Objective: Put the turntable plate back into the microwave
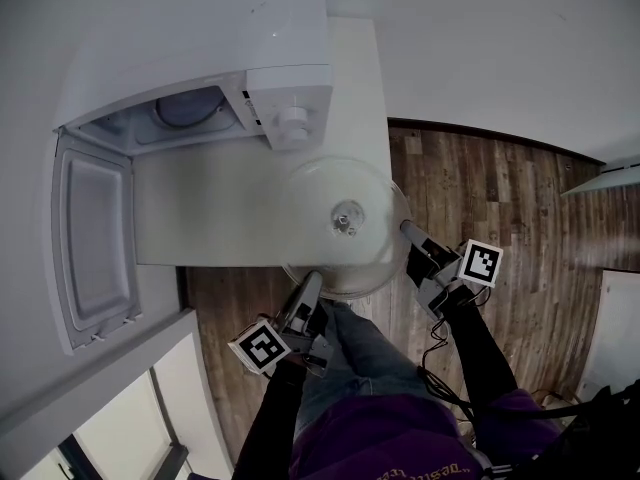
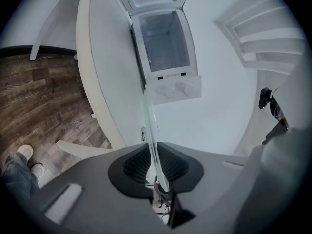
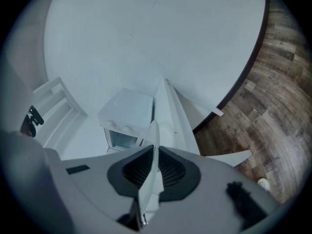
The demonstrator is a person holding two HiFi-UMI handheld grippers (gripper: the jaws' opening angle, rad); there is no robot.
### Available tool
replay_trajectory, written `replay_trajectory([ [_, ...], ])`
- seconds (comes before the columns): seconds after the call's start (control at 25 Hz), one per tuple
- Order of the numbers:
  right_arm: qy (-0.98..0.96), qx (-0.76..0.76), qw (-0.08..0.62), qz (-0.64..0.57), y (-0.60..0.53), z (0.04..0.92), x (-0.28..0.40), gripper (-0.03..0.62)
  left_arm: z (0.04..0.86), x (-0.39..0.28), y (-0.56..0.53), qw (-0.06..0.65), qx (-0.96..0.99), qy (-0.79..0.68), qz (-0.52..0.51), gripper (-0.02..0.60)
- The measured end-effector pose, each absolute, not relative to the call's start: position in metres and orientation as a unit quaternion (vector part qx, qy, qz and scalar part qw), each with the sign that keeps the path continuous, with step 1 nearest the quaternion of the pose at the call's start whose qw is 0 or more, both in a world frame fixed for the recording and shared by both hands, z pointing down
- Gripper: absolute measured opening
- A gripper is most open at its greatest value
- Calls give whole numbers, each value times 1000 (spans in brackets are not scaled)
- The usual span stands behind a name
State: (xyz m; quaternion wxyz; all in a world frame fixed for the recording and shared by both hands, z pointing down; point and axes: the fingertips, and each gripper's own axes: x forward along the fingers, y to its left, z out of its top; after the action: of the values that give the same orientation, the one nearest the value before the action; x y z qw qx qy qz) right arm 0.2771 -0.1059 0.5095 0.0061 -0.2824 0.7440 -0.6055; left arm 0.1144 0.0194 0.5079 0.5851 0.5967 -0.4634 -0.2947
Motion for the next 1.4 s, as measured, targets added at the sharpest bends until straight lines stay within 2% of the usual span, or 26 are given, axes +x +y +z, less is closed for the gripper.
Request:
replay_trajectory([
  [0.4,789,-223,2,-573,-92,461,236,38,464,88,47,533,601,-500,-325,49],
  [1.04,843,-113,-3,-526,-70,423,116,40,419,-2,92,409,553,-595,-415,48],
  [1.4,838,-137,12,-528,-86,417,75,43,411,-49,69,389,557,-604,-417,52],
])
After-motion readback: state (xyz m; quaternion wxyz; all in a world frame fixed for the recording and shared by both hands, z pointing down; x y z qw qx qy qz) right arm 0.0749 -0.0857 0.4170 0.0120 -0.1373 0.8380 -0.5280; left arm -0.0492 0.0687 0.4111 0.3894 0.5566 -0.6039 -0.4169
